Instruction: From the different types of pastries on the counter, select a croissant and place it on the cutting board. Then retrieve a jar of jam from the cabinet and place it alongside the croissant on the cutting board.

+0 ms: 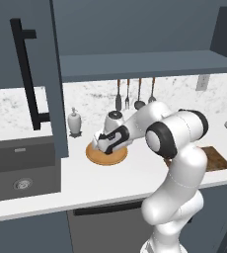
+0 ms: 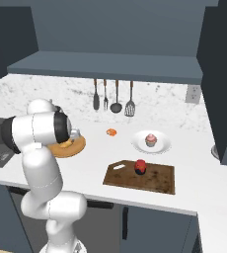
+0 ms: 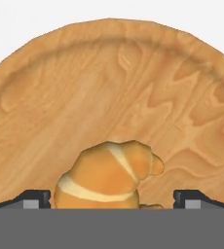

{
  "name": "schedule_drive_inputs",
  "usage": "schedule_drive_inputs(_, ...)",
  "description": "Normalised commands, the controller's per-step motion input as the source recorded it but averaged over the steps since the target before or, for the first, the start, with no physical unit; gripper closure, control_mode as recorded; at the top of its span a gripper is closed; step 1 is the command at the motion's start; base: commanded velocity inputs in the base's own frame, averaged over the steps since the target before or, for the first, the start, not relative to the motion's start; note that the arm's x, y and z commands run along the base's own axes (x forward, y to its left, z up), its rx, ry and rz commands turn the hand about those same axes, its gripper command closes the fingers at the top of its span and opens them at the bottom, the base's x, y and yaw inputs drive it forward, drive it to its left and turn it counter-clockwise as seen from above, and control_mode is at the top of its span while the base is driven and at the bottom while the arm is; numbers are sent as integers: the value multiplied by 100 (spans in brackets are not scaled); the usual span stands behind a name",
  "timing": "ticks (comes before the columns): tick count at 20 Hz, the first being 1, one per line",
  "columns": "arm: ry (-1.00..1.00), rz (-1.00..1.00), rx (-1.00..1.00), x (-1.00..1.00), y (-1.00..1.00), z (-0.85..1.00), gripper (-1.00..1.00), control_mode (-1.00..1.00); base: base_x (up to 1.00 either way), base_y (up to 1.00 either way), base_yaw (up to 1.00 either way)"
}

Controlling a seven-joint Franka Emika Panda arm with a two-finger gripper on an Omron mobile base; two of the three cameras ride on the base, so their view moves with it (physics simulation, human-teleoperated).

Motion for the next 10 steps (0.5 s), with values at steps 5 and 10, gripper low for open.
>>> schedule_drive_inputs(5, 0, 0, 0, 0, 9, -13, -100, -100, 0, 0, 0)
schedule_drive_inputs(10, 0, 3, 0, -2, -1, -1, -100, -100, 0, 0, 0)
